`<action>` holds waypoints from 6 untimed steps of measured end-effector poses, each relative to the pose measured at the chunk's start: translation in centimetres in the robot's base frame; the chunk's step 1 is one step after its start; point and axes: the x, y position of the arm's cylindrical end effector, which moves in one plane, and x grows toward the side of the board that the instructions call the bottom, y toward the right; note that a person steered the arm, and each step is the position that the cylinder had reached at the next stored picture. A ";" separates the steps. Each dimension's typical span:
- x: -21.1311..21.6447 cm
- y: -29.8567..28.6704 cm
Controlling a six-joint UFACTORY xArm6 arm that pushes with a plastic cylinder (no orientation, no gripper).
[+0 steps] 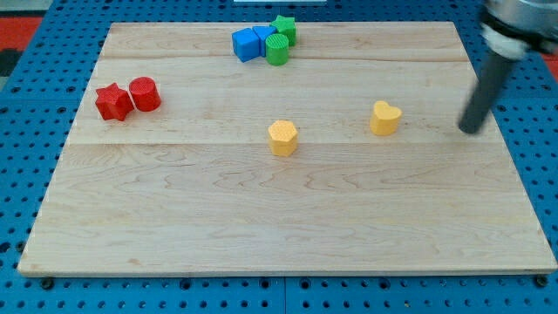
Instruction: Push the yellow hexagon into the yellow heart
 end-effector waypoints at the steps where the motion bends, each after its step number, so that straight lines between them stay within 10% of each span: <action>1: 7.1 -10.0; 4: 0.7 -29.3; 6: -4.6 -22.3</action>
